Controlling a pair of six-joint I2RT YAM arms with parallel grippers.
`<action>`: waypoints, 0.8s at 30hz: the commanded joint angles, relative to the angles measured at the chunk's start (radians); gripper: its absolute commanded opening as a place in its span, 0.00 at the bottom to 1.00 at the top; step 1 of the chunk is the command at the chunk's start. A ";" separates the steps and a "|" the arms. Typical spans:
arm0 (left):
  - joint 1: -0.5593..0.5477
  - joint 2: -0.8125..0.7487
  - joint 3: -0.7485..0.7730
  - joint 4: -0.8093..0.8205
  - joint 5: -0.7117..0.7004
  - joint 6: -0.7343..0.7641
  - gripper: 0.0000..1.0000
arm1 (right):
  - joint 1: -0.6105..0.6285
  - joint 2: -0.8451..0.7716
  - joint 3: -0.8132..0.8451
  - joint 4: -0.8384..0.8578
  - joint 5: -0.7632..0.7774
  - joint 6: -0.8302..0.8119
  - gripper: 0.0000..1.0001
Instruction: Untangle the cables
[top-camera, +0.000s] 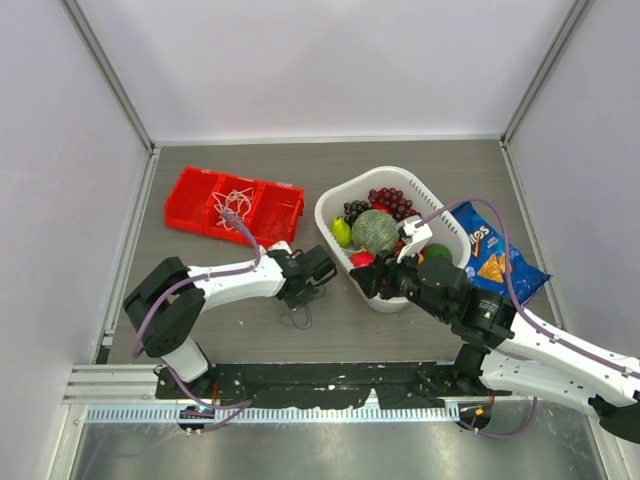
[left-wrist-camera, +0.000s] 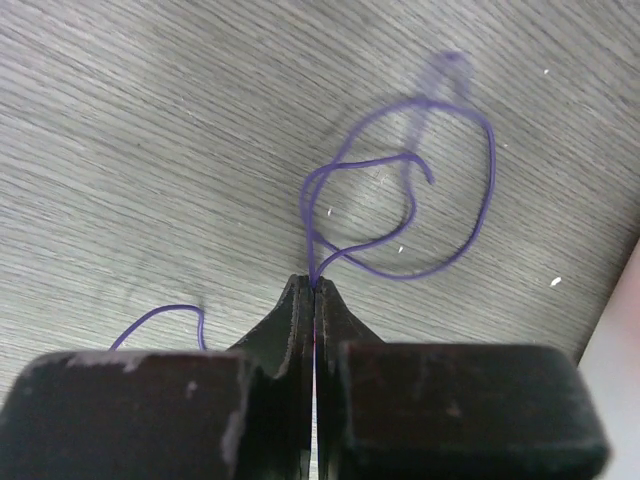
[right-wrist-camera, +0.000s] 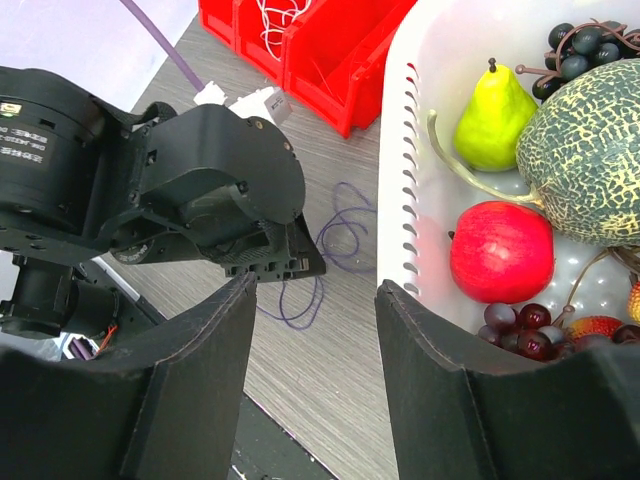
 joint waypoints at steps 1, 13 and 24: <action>0.025 -0.080 -0.028 0.057 -0.061 0.066 0.00 | -0.002 0.004 0.006 0.025 0.016 0.007 0.56; 0.311 -0.457 -0.135 0.218 0.135 0.507 0.00 | -0.002 -0.009 0.002 0.020 0.032 0.003 0.56; 0.676 -0.755 -0.081 0.417 0.053 0.934 0.00 | -0.001 -0.002 0.005 0.025 0.019 0.003 0.55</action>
